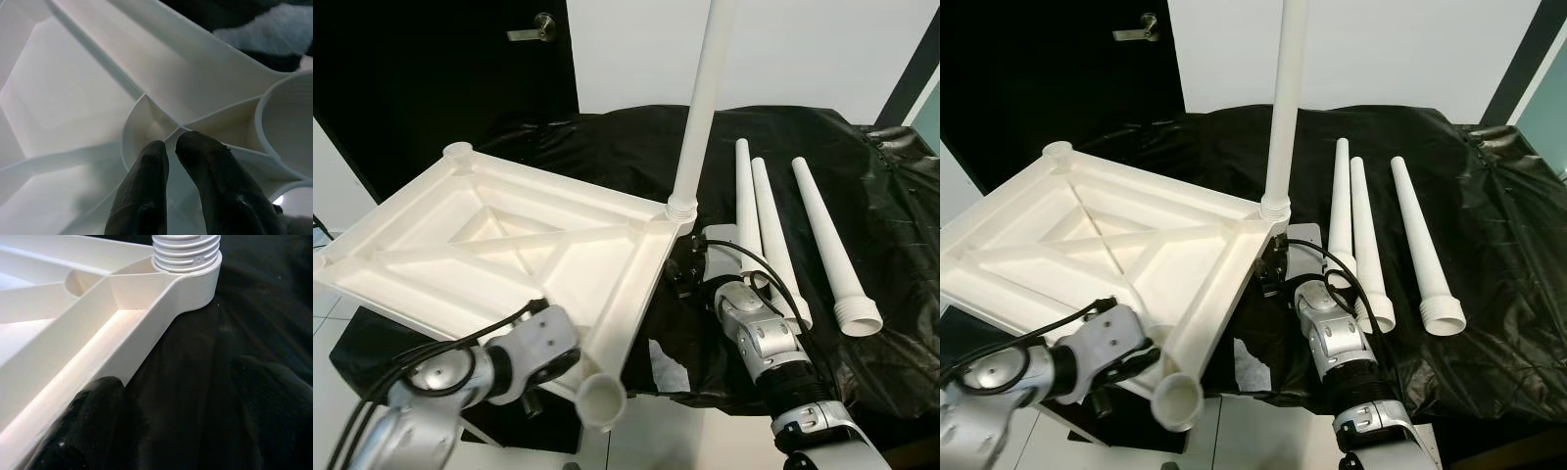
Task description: Building children table
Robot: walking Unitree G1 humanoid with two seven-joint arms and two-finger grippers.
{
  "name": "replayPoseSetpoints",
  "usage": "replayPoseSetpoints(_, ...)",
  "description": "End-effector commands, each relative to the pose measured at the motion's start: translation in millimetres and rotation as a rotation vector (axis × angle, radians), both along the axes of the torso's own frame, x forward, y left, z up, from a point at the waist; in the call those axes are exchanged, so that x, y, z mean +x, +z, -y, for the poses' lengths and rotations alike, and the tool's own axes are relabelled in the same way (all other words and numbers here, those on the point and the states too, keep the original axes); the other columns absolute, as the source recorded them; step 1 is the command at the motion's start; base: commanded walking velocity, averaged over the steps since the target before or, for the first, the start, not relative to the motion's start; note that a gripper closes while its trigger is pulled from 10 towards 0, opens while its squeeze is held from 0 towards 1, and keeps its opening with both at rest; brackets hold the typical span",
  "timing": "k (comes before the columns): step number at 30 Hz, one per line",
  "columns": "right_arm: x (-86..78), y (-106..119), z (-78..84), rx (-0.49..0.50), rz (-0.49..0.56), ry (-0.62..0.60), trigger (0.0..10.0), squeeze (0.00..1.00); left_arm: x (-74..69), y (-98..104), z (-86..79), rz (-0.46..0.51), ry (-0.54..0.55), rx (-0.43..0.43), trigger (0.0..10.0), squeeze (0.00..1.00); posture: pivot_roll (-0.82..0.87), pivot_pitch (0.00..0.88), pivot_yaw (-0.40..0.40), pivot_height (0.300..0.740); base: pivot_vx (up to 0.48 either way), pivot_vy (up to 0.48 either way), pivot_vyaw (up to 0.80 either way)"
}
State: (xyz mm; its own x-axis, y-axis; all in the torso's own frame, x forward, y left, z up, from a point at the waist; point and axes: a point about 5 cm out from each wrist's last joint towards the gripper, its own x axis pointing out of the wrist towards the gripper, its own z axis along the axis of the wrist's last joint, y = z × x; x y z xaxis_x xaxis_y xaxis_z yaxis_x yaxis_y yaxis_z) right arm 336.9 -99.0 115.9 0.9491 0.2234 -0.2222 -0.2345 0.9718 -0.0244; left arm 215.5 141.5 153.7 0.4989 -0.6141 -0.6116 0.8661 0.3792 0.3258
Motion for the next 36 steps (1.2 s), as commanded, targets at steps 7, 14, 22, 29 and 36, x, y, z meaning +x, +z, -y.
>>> replayPoseSetpoints(7, -6.3, 13.5, -8.5, 0.017, 0.079, 0.088, 10.0, 0.0, 33.1, 27.4, -7.9, 0.192, 0.084, -0.127, 10.0, 0.0, 0.07, 0.0, -0.021, 0.74, 0.0, 0.0, 0.0)
replayPoseSetpoints(14, -9.9, 14.9, 0.8, 0.009, 0.095, 0.073, 10.0, 0.0, 23.8, 37.7, -3.2, 0.182, 0.003, -0.268, 10.0, 0.0, 0.06, 0.0, -0.01, 0.74, 0.0, 0.0, 0.0)
replayPoseSetpoints(22, -15.4, 13.9, 11.3, -0.011, 0.099, 0.068, 10.0, 0.0, 7.7, 33.0, -5.5, 0.15, -0.09, -0.315, 10.0, 0.0, 0.06, 0.0, -0.004, 0.74, 0.0, 0.0, 0.0)
replayPoseSetpoints(29, -23.4, 17.9, 20.1, -0.022, 0.112, 0.066, 10.0, 0.0, 1.5, 20.4, -19.7, 0.081, -0.127, -0.229, 10.0, 0.0, 0.05, 0.0, 0.001, 0.74, 0.0, 0.0, 0.0)
replayPoseSetpoints(36, -26.7, 19.8, 25.4, -0.034, 0.118, 0.056, 10.0, 0.0, -6.9, 11.3, -35.6, -0.012, -0.156, -0.155, 10.0, 0.14, 0.03, 0.0, 0.006, 0.74, 0.0, 0.0, 0.0)
